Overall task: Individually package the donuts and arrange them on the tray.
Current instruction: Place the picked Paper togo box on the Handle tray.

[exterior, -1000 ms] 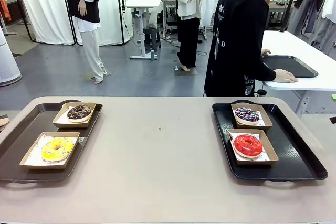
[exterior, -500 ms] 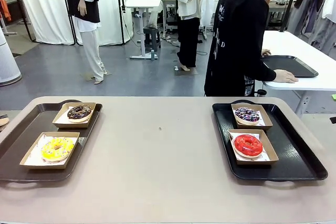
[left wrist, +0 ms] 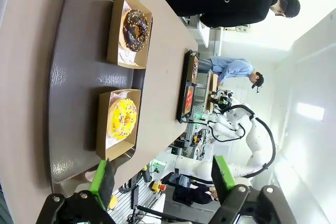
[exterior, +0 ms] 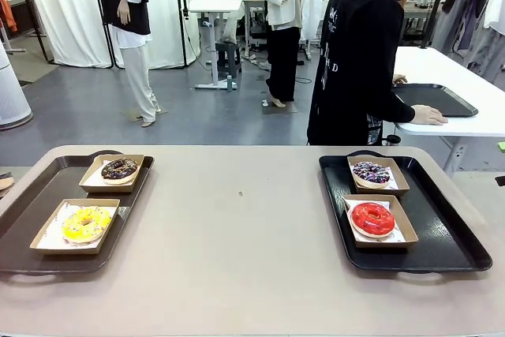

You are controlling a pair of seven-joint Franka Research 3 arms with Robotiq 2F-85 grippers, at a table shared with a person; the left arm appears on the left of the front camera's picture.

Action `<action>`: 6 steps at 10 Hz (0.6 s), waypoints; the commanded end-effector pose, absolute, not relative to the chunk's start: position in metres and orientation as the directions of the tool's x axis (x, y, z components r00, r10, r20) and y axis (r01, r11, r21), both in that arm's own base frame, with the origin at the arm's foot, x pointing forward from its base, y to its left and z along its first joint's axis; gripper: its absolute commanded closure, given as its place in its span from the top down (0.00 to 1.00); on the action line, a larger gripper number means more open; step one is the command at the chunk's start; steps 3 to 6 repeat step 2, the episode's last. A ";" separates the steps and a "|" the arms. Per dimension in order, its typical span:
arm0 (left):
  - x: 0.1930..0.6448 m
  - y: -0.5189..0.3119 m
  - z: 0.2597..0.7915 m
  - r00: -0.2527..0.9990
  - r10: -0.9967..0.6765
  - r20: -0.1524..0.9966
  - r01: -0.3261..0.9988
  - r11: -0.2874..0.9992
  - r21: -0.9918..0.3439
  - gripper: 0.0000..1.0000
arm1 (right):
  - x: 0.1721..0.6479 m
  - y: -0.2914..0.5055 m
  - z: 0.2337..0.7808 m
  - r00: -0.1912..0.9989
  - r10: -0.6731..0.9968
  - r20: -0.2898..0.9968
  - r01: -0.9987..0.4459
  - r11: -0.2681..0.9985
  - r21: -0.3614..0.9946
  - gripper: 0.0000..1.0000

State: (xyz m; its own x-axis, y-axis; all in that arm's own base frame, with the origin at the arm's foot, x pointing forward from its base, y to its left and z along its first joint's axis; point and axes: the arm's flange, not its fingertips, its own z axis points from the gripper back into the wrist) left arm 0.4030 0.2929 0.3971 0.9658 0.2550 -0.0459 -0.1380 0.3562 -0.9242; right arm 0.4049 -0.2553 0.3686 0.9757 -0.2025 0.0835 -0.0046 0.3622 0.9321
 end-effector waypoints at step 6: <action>0.403 0.294 0.398 0.963 0.265 -0.042 -0.136 0.348 -0.927 0.97 | 0.406 -0.255 0.371 0.974 -0.213 0.073 0.008 0.356 0.934 1.00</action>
